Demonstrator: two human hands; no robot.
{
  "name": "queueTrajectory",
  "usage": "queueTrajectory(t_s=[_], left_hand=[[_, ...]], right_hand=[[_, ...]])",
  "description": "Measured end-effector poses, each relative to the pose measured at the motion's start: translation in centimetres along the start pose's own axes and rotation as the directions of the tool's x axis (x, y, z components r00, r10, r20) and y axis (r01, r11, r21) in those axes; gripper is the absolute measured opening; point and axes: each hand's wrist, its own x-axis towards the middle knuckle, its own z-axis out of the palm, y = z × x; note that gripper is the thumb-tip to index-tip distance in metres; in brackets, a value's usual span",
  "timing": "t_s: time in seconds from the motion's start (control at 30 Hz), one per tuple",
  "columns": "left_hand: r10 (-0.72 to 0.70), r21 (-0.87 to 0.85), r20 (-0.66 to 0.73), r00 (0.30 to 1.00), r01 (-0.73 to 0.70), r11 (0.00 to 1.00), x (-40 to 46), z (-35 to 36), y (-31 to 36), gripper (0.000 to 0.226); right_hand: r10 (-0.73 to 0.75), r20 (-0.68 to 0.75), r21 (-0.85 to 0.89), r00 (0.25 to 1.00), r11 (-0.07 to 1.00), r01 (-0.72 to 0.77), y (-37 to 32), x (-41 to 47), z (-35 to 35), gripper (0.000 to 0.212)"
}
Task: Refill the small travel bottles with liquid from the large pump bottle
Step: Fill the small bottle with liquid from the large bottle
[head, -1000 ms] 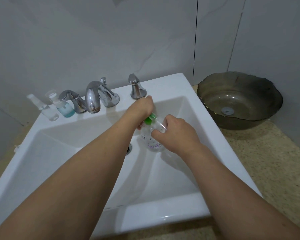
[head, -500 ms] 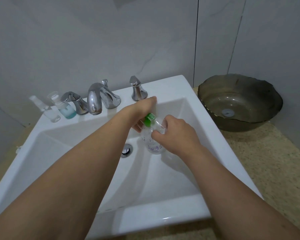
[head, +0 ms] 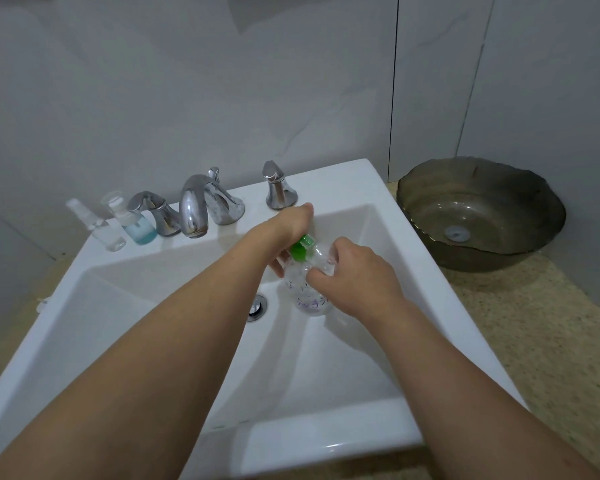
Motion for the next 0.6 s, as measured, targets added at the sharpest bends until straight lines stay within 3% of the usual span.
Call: queueTrajectory(t_s=[0.33,0.47,0.6], left_hand=[[0.045,-0.02,-0.101,0.994,-0.047,0.999,0.2,0.6,-0.2,0.054],[0.044,-0.008,-0.079,0.996,-0.045,0.999,0.4,0.4,-0.4,0.05],[0.009,0.025,0.038,0.999,-0.01,1.0,0.7,-0.5,-0.5,0.053]], right_hand=[[0.028,0.03,0.003,0.999,1.0,-0.028,0.1,0.0,0.1,0.034],[0.013,0.024,0.003,1.0,1.0,-0.014,0.2,0.0,0.2,0.033],[-0.012,-0.008,0.013,1.0,1.0,0.012,0.1,0.0,0.2,0.034]])
